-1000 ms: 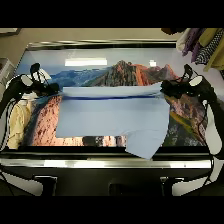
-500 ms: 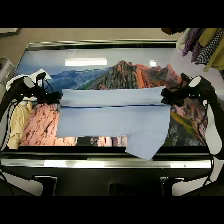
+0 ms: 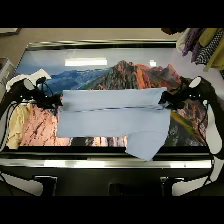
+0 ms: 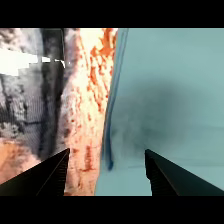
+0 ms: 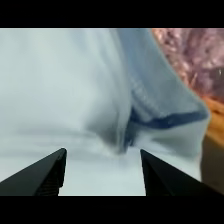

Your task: Fold the clothes and pants, and hang the long-sleeved shirts on hangers.

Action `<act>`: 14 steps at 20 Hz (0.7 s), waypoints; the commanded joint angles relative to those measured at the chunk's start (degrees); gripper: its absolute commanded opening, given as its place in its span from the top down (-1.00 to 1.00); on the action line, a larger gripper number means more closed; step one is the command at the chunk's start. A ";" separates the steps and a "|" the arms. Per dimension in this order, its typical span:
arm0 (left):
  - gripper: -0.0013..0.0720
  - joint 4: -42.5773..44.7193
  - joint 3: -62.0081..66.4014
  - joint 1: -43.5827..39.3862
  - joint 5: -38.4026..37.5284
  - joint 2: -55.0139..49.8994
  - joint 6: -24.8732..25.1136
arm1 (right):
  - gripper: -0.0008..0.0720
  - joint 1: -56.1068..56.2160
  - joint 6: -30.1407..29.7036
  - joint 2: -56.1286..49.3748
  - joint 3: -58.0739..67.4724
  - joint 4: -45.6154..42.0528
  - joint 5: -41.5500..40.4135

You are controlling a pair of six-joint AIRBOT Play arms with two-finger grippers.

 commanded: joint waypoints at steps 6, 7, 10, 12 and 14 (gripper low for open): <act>-0.48 -0.13 -15.04 10.93 -5.20 18.58 -1.55 | -0.49 -18.86 -10.82 24.41 -25.66 8.41 8.20; -0.48 -2.58 -19.04 12.22 -4.11 21.22 -1.68 | -0.50 -19.69 -11.50 27.67 -32.85 10.40 7.69; -0.48 -7.93 -26.93 13.51 -2.71 25.53 -1.64 | -0.49 -19.56 -12.59 34.34 -48.98 13.27 4.83; -0.48 -9.03 -28.98 13.05 -2.80 26.12 -1.64 | -0.44 -19.56 -14.38 36.57 -55.39 14.64 2.58; -0.48 -10.16 -29.49 12.48 -2.71 26.10 -1.42 | -0.44 -19.56 -14.93 37.31 -58.38 15.78 1.11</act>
